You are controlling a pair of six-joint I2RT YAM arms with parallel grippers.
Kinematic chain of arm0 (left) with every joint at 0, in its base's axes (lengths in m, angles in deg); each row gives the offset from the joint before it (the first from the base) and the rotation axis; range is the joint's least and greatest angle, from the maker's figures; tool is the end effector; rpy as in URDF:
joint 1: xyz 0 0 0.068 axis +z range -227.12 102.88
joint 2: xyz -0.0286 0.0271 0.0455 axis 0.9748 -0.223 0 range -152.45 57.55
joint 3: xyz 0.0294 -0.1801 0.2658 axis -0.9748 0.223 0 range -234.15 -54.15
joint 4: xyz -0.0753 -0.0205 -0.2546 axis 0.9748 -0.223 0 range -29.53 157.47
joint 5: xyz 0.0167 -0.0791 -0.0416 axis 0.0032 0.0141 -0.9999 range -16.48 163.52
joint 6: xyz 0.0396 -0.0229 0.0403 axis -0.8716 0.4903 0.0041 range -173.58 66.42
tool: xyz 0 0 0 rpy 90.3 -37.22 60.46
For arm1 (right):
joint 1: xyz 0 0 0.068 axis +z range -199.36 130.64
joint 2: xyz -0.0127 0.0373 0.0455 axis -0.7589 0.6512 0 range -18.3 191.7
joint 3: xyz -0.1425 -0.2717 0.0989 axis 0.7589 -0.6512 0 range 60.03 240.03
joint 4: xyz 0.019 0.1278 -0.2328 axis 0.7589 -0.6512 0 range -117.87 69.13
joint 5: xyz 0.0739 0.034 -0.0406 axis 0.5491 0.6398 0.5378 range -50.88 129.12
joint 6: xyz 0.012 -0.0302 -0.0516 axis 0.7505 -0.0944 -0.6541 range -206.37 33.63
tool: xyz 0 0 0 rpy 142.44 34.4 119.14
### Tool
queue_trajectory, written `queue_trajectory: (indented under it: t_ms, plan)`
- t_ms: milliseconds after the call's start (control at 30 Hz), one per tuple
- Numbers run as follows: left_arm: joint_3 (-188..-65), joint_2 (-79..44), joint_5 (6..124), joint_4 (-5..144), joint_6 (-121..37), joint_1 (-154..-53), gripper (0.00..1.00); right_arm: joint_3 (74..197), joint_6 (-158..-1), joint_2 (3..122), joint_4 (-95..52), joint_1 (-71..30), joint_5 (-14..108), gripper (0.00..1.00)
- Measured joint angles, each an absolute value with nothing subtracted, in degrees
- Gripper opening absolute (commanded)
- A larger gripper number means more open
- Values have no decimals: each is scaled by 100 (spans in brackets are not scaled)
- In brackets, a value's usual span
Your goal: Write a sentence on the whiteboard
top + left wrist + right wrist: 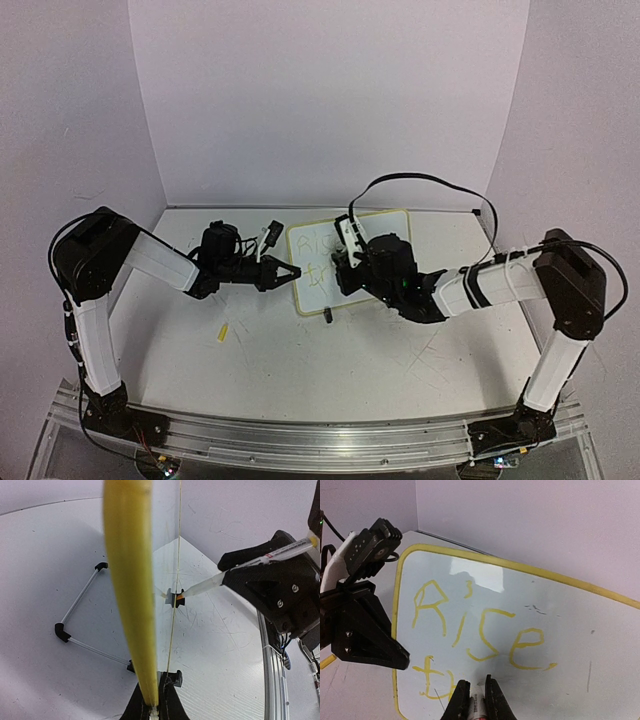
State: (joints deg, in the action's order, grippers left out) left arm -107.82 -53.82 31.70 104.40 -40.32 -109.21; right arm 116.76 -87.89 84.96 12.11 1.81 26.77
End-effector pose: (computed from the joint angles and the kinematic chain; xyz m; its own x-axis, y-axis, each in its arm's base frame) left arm 0.3397 -0.2490 0.1892 -0.5043 0.1146 -0.8559 0.8307 0.3352 -0.4446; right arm 0.2729 0.3236 0.2520 -0.1303 -0.2032 -0.9704 -0.6344 0.7693 -0.0759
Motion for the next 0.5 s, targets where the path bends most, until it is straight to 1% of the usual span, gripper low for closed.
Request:
queue_trajectory:
  t_ms: [200, 333, 500]
  plan:
    - [-10782, -5382, 3161, 10439, -4034, -10921, 0, 11096, -8672, 7649, 1260, 34, 3326, 0]
    - [-10782, -5382, 3161, 10439, -4034, -10921, 0, 11145, -8610, 7736, 1251, -9, 3505, 0]
    - [-10782, -5382, 3161, 10439, -4034, -10921, 0, 11382, -8685, 8209, 1246, -56, 3564, 0]
